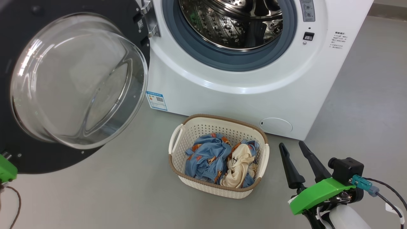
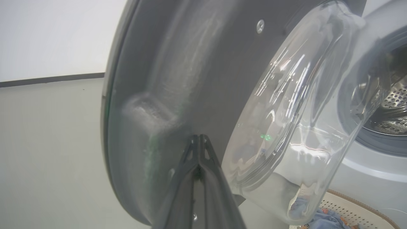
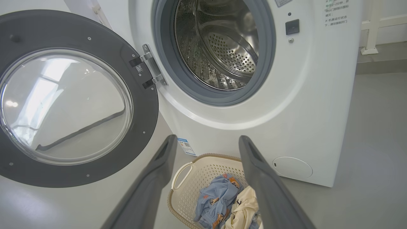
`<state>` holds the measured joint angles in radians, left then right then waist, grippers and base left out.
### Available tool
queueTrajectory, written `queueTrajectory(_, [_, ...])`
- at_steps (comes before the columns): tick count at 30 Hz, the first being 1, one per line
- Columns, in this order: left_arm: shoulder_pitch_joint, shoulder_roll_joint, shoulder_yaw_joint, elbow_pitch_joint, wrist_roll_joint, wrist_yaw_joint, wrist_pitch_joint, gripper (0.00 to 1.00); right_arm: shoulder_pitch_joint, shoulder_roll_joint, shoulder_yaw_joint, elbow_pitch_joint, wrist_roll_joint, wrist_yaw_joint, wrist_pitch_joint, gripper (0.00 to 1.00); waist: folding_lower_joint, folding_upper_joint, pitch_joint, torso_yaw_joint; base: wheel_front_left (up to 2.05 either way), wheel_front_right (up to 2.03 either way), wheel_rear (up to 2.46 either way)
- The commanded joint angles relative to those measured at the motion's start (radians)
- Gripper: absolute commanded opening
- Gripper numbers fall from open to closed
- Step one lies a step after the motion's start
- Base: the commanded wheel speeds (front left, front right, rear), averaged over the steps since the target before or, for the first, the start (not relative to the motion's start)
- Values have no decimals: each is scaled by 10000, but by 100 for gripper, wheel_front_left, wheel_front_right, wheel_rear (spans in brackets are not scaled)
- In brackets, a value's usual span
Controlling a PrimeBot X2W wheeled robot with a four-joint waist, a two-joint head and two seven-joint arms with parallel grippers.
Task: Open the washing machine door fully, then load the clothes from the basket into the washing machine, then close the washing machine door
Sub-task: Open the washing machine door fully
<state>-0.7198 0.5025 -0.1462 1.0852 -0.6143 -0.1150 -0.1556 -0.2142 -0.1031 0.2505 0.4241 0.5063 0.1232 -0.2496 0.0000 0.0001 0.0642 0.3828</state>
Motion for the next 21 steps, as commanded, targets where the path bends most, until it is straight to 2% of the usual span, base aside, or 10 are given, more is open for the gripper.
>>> queueTrajectory(1, [-134,550,225,-274,62,-34,-150,0,-32,-42,174,-268,78,75,-122,100,0,-1,-33,5,0,0,0])
queueTrajectory(11, [585,425,-126,-1254,-177,-139,-507,0,2,-94,247,-290,124,75,-122,100,0,-1,-184,-188,0,0,0])
queueTrajectory(12, [688,417,-135,-1385,-225,-142,-540,18,8,-109,260,-285,129,75,-122,100,0,-1,-208,-235,0,0,0])
queueTrajectory(13, [797,413,-146,-1530,-261,-144,-579,44,18,-127,266,-282,136,75,-122,100,0,-1,-235,-287,0,0,0])
queueTrajectory(14, [908,397,-157,-1678,-305,-146,-608,99,37,-145,266,-279,147,75,-122,100,0,-1,-270,-335,0,0,0])
queueTrajectory(21, [1727,135,-263,-2867,-528,-141,-677,100,161,-257,359,-296,209,75,-122,100,0,-1,-496,-764,0,0,0])
